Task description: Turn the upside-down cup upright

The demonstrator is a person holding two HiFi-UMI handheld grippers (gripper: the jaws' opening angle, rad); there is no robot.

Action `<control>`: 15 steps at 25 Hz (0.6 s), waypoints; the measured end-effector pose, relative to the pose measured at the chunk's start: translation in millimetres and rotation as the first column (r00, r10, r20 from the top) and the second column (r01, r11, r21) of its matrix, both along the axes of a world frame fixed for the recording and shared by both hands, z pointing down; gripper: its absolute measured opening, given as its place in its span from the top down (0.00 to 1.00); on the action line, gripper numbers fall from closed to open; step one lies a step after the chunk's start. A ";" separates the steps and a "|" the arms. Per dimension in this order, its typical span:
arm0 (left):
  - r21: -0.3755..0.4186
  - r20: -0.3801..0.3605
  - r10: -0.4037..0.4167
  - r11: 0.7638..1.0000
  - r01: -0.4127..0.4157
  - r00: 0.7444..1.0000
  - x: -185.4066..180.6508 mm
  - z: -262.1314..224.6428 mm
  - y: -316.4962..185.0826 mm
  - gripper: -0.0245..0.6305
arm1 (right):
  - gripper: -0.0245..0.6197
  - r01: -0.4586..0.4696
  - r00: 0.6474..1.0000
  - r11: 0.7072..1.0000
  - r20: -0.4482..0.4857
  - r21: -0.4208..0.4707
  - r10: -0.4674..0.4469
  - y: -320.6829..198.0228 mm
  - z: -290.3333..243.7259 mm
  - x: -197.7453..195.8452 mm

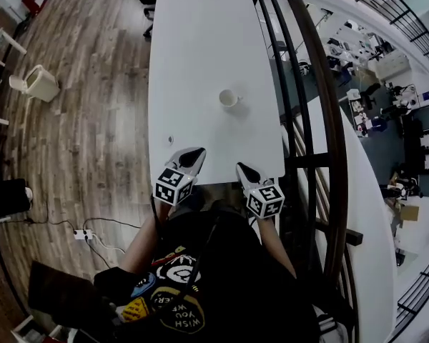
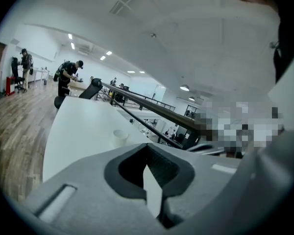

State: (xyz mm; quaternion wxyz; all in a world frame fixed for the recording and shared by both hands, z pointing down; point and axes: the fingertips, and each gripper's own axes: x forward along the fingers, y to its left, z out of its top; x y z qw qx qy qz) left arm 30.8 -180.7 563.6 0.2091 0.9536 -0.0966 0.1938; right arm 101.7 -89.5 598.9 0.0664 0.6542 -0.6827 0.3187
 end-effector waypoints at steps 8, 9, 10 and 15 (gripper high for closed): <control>0.207 -0.113 -0.050 0.976 0.073 0.992 2.7 -81.1 111.0 0.96 | 0.96 -0.026 1.000 0.970 -0.005 0.241 0.028 110.8 -77.4 -6.6; 0.232 -0.116 -0.075 0.967 0.101 0.990 -3.2 -85.8 123.7 0.96 | 0.96 -0.020 1.000 0.964 -0.006 0.265 0.022 118.7 -87.4 -7.0; 0.248 -0.117 -0.111 0.959 0.137 0.987 -10.5 -88.4 134.0 0.96 | 0.96 -0.017 1.000 0.958 -0.008 0.287 0.020 125.0 -96.9 -7.9; 0.236 -0.096 -0.172 0.953 0.190 0.980 -35.0 -92.4 202.6 0.96 | 0.96 -0.017 0.999 0.934 -0.037 0.356 0.032 157.8 -126.2 -19.3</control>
